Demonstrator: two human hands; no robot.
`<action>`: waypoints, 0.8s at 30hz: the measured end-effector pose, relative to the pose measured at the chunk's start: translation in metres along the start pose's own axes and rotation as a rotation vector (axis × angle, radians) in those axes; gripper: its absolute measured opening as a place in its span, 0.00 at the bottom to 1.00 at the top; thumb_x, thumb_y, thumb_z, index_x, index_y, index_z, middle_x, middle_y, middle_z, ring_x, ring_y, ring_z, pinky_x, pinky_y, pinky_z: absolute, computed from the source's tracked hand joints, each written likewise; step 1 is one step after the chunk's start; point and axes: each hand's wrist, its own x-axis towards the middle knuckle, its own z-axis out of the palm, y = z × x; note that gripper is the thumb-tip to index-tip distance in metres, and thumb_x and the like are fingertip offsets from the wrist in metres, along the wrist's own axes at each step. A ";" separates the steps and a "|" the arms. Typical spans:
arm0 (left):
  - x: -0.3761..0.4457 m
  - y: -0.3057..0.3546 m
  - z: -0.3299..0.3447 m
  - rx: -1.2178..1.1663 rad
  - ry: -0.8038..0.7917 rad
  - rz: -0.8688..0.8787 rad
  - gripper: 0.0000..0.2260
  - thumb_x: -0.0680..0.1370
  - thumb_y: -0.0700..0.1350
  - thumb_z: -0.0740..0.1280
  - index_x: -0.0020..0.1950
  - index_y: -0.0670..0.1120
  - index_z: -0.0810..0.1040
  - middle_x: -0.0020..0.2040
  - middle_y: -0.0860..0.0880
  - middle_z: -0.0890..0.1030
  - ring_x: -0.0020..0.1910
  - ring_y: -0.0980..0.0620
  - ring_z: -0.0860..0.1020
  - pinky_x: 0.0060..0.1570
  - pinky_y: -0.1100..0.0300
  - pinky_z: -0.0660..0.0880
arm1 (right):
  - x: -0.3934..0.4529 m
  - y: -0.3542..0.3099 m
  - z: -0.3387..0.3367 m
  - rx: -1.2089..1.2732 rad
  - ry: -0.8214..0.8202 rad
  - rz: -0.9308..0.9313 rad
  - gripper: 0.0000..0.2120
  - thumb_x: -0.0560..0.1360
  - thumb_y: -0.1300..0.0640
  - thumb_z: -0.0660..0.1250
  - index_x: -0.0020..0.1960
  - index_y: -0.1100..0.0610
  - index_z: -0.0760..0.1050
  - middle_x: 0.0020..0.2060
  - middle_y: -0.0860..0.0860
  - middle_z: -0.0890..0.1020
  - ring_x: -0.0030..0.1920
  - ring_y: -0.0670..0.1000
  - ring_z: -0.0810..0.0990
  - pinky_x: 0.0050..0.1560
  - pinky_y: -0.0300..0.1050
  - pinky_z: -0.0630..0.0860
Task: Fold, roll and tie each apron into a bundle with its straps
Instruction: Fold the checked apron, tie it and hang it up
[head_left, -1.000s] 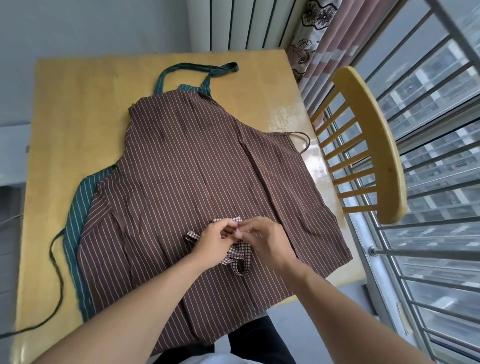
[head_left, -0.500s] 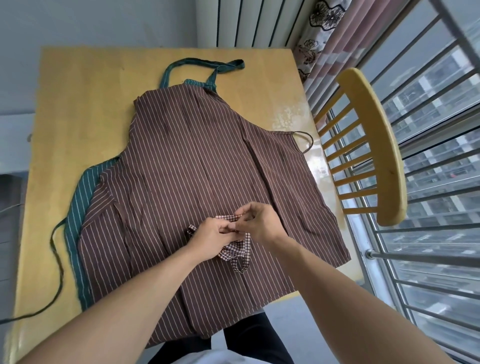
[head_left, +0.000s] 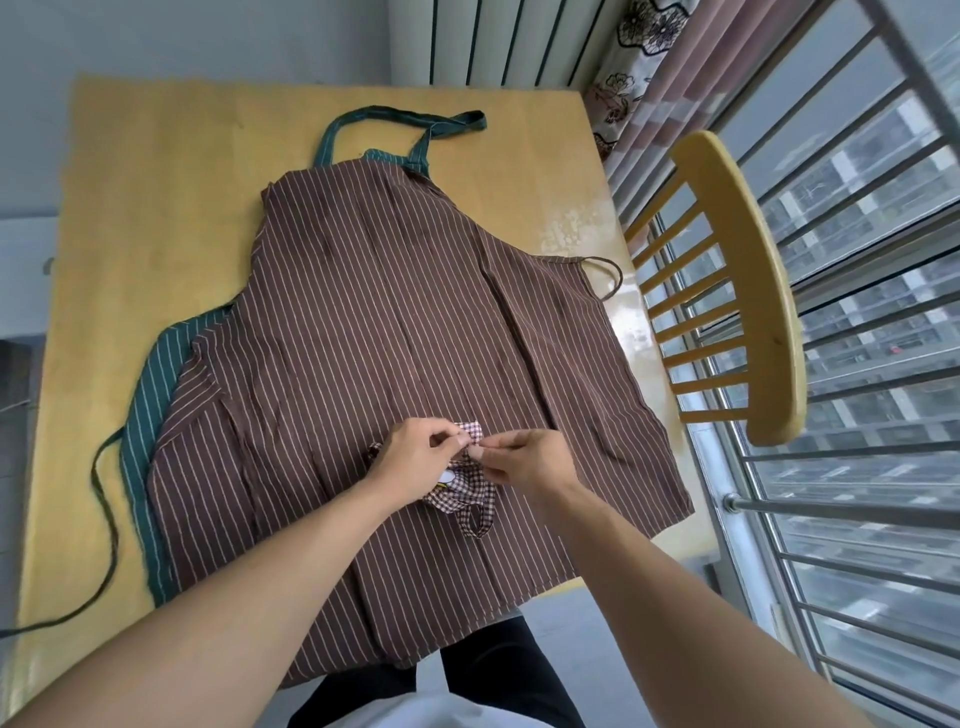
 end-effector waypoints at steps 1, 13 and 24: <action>-0.002 0.000 0.000 -0.007 0.007 -0.001 0.07 0.81 0.51 0.69 0.51 0.51 0.87 0.51 0.55 0.86 0.51 0.57 0.82 0.55 0.53 0.79 | 0.000 0.003 0.001 -0.001 -0.005 0.001 0.09 0.70 0.64 0.79 0.48 0.65 0.84 0.42 0.56 0.88 0.47 0.53 0.88 0.50 0.45 0.84; -0.009 -0.002 0.000 -0.135 0.051 0.017 0.03 0.78 0.44 0.74 0.44 0.47 0.85 0.53 0.54 0.81 0.50 0.58 0.82 0.58 0.55 0.78 | 0.003 0.002 0.020 -0.674 0.151 -0.381 0.10 0.74 0.55 0.76 0.54 0.54 0.81 0.45 0.48 0.85 0.44 0.44 0.83 0.42 0.35 0.79; -0.013 -0.007 0.007 -0.091 0.141 0.039 0.05 0.80 0.45 0.71 0.45 0.47 0.81 0.58 0.57 0.78 0.50 0.64 0.79 0.53 0.69 0.72 | 0.012 0.011 0.019 -0.880 0.055 -0.603 0.04 0.77 0.57 0.72 0.49 0.55 0.85 0.41 0.49 0.82 0.38 0.47 0.77 0.43 0.43 0.77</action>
